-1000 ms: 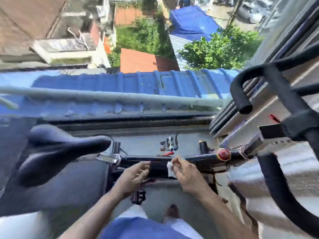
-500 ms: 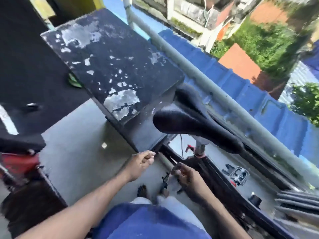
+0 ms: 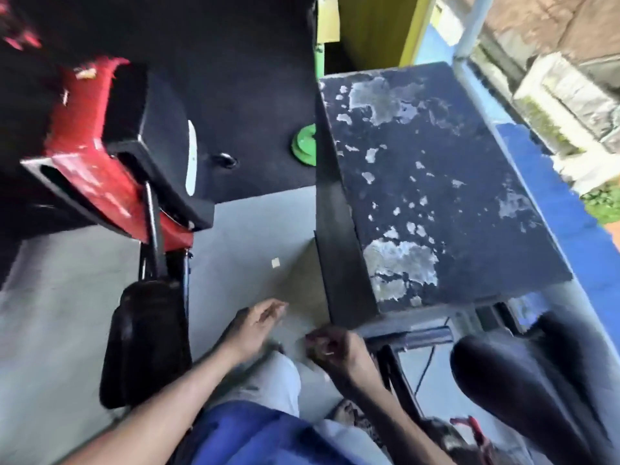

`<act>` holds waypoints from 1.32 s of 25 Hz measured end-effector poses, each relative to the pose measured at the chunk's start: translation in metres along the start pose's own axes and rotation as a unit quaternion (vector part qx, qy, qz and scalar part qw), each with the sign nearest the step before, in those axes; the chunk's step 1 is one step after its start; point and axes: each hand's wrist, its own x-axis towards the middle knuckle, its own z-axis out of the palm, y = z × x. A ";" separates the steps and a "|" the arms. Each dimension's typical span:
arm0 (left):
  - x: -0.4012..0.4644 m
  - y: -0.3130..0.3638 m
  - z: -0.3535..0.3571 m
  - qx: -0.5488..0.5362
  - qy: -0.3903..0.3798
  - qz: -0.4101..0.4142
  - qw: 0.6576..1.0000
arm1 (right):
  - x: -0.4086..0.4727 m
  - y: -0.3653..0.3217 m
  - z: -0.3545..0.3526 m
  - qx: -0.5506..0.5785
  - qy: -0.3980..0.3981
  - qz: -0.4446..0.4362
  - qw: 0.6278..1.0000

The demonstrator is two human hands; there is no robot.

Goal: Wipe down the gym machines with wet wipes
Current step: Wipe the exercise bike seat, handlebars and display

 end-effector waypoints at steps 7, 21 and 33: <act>0.092 -0.015 -0.093 -0.071 0.047 -0.018 0.996 | 0.142 -0.080 0.040 0.013 0.027 -0.023 0.999; 0.317 0.093 -0.314 -0.169 -0.027 -0.005 0.985 | 0.455 -0.243 0.030 0.039 0.031 -0.021 0.999; 0.582 0.185 -0.471 -0.178 0.100 0.025 0.979 | 0.793 -0.387 -0.021 -0.084 -0.108 -0.116 0.984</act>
